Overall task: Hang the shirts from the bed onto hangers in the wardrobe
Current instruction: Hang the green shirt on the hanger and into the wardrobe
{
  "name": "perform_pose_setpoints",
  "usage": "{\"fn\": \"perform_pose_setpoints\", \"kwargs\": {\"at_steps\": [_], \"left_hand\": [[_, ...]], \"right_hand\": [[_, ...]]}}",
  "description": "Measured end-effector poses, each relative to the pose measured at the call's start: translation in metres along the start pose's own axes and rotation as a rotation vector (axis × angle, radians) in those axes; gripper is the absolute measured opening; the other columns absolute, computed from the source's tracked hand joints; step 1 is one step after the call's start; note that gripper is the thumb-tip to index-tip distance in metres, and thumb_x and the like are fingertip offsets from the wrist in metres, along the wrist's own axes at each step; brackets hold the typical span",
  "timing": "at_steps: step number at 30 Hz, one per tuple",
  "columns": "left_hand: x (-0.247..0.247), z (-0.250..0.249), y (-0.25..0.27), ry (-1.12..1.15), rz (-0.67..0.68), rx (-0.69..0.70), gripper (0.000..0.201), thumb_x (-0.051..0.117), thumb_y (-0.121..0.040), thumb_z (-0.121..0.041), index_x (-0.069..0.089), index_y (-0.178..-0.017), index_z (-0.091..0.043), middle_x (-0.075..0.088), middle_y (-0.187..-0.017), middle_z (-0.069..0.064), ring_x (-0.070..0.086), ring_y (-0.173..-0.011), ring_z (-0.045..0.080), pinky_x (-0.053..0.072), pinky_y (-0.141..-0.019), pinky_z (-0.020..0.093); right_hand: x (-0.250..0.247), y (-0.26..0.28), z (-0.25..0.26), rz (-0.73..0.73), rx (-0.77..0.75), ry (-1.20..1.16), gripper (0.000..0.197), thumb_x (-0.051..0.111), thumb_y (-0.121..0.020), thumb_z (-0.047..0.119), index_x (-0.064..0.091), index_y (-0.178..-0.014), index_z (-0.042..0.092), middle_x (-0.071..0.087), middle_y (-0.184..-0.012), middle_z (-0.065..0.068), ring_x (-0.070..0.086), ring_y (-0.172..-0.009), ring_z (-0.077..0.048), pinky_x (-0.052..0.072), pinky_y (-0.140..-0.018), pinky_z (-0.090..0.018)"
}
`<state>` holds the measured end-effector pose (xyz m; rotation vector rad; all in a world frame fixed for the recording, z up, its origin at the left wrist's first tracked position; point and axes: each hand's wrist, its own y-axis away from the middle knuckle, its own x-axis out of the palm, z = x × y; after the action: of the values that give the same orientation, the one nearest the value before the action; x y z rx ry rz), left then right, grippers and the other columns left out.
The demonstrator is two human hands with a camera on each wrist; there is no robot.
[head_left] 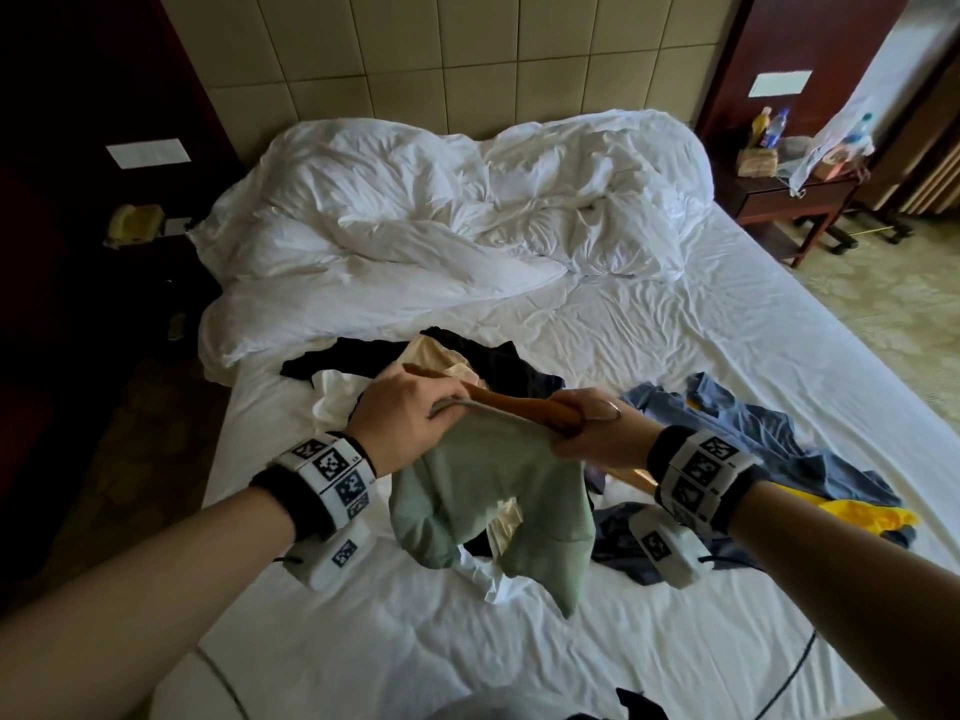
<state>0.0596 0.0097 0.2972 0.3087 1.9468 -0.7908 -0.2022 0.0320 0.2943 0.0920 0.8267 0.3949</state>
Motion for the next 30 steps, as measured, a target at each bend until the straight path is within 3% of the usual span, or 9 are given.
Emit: {"fn": "perform_pose_setpoints", "kwargs": {"at_steps": [2, 4, 8, 12, 17, 21, 24, 26, 30], "left_hand": [[-0.004, 0.013, 0.008, -0.158, 0.103, 0.073, 0.027, 0.055, -0.080, -0.048, 0.070, -0.073, -0.027, 0.067, -0.063, -0.007, 0.058, -0.056, 0.020, 0.027, -0.070, 0.026], [-0.006, 0.027, 0.016, -0.311, 0.271, 0.141, 0.022, 0.063, -0.075, -0.048, 0.063, -0.067, -0.027, 0.063, -0.064, -0.009, 0.057, -0.064, 0.018, 0.026, -0.071, 0.031], [-0.017, 0.035, 0.025, -0.619, 0.606, 0.168, 0.025, 0.056, -0.085, -0.050, 0.071, -0.084, -0.030, 0.067, -0.080, -0.014, 0.050, -0.096, 0.016, 0.031, -0.084, 0.038], [-0.026, 0.023, 0.019, -0.791, 0.648, 0.134, 0.028, 0.047, -0.094, -0.043, 0.071, -0.093, -0.027, 0.068, -0.090, -0.012, 0.049, -0.107, 0.022, 0.030, -0.087, 0.043], [-0.026, 0.018, 0.001, -0.884, 0.759, -0.100, 0.022, 0.046, -0.094, -0.025, 0.060, -0.111, -0.029, 0.062, -0.120, -0.008, 0.033, -0.126, 0.025, 0.024, -0.101, 0.050], [-0.031, 0.013, -0.015, -0.893, 0.784, -0.106, 0.034, 0.048, -0.093, -0.025, 0.055, -0.126, -0.027, 0.016, -0.161, 0.006, -0.002, -0.148, 0.038, 0.009, -0.111, 0.065], [-0.039, 0.003, -0.028, -0.869, 0.765, -0.036, 0.026, 0.046, -0.095, -0.030, 0.061, -0.117, -0.031, -0.001, -0.165, 0.009, -0.021, -0.148, 0.037, -0.002, -0.113, 0.069], [-0.044, 0.000, -0.036, -0.847, 0.747, 0.008, 0.024, 0.043, -0.098, -0.035, 0.064, -0.110, -0.034, -0.001, -0.165, 0.010, -0.023, -0.147, 0.037, -0.005, -0.113, 0.069], [-0.051, -0.013, -0.053, -0.826, 0.802, 0.043, 0.027, 0.038, -0.101, -0.043, 0.063, -0.103, -0.035, -0.005, -0.165, 0.008, -0.026, -0.147, 0.035, -0.007, -0.114, 0.066]], "right_hand": [[-0.005, 0.005, -0.002, -0.053, 0.008, 0.030, 0.034, 0.071, -0.073, 0.005, 0.067, -0.106, 0.016, 0.060, -0.082, 0.004, 0.056, -0.075, -0.014, 0.043, -0.069, -0.028], [-0.009, 0.008, -0.001, -0.107, -0.002, 0.083, 0.040, 0.072, -0.076, 0.008, 0.065, -0.114, 0.017, 0.061, -0.087, 0.004, 0.057, -0.081, -0.015, 0.041, -0.070, -0.026], [-0.008, 0.010, -0.006, -0.184, 0.012, 0.008, 0.041, 0.076, -0.076, 0.012, 0.062, -0.114, 0.020, 0.059, -0.081, 0.008, 0.058, -0.079, -0.017, 0.040, -0.066, -0.026], [0.006, 0.013, -0.009, -0.177, 0.030, -0.012, 0.032, 0.077, -0.079, 0.022, 0.060, -0.106, 0.021, 0.053, -0.072, 0.011, 0.053, -0.071, -0.014, 0.039, -0.064, -0.030], [0.021, 0.015, -0.014, -0.142, 0.016, -0.215, 0.016, 0.074, -0.086, 0.033, 0.062, -0.094, 0.025, 0.062, -0.079, 0.001, 0.060, -0.075, -0.018, 0.048, -0.069, -0.041], [0.022, 0.014, -0.016, -0.191, 0.007, -0.310, 0.011, 0.072, -0.087, 0.026, 0.063, -0.086, 0.030, 0.064, -0.078, 0.000, 0.061, -0.074, -0.017, 0.048, -0.071, -0.042], [0.011, 0.019, -0.016, -0.278, -0.003, -0.364, 0.004, 0.068, -0.090, 0.025, 0.070, -0.086, 0.026, 0.070, -0.080, 0.000, 0.065, -0.078, -0.020, 0.050, -0.078, -0.047], [-0.003, 0.023, -0.008, -0.341, -0.036, -0.447, 0.010, 0.067, -0.091, 0.024, 0.073, -0.083, 0.022, 0.073, -0.078, 0.002, 0.067, -0.074, -0.020, 0.051, -0.076, -0.046], [-0.031, 0.031, 0.027, -0.402, -0.212, -0.702, 0.015, 0.065, -0.093, 0.024, 0.072, -0.091, 0.011, 0.074, -0.093, -0.013, 0.069, -0.077, -0.030, 0.055, -0.075, -0.044]]}}
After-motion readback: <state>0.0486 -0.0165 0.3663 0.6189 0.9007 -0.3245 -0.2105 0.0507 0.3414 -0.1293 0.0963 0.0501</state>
